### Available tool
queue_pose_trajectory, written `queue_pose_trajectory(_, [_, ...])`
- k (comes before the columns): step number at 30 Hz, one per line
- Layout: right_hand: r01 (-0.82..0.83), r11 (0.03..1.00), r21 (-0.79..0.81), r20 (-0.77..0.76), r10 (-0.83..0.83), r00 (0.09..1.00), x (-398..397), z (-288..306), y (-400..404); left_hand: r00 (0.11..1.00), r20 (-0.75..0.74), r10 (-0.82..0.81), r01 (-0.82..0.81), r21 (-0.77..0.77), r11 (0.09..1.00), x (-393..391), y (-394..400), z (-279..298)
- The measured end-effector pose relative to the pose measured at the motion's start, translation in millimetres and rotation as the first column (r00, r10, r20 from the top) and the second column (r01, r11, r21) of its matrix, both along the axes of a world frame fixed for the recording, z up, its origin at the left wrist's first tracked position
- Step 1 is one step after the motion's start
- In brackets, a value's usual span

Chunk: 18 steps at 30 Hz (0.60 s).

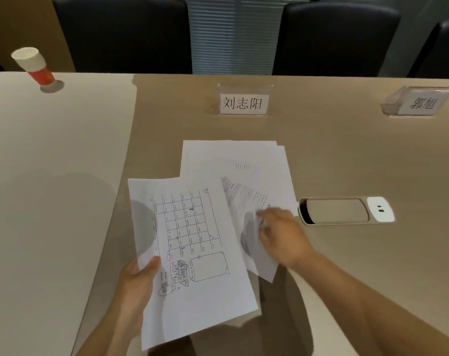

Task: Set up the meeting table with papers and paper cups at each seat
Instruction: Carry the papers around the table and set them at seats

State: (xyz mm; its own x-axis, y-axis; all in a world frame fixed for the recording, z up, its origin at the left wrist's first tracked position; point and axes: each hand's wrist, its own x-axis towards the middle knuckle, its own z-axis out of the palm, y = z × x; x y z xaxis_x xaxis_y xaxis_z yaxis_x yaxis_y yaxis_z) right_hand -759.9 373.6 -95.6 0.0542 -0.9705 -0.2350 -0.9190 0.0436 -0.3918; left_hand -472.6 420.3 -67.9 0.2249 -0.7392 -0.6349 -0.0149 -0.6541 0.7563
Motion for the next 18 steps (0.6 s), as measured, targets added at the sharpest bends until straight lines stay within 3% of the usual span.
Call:
queue_pose_trajectory(2, [0.034, 0.999, 0.005, -0.049, -0.033, 0.998, -8.4, 0.1, -36.0, 1.000, -0.002, -0.005, 0.005, 0.016, 1.000, -0.2, 1.6, -4.2])
queue_pose_trajectory(4, [0.017, 0.993, 0.120, -0.141, 0.000, 0.990, -13.7, -3.7, -65.0, 1.000, -0.005, -0.005, 0.005, 0.029, 1.000, -2.0, 3.6, -7.2])
queue_pose_trajectory(8, [0.003, 0.966, 0.257, -0.194, 0.048, 0.980, -10.4, -9.6, -70.4, 1.000, -0.010, -0.026, 0.027, 0.026, 0.999, -4.0, 4.5, -15.8])
queue_pose_trajectory(12, [-0.019, 0.991, 0.130, -0.240, 0.050, 0.970, 12.5, -2.8, -38.3, 0.999, -0.022, -0.034, 0.035, 0.047, 0.998, 0.3, 1.5, -15.7])
queue_pose_trajectory(16, [0.058, 0.996, 0.069, -0.113, -0.050, 0.992, 26.6, 2.6, -23.7, 0.999, -0.047, 0.008, -0.004, 0.070, 0.998, 2.4, 0.4, -11.4])
queue_pose_trajectory(18, [0.023, 0.999, 0.035, -0.121, -0.018, 0.992, 22.9, -2.3, -27.4, 0.999, -0.042, 0.019, -0.015, 0.079, 0.997, 3.3, 0.3, -10.6])
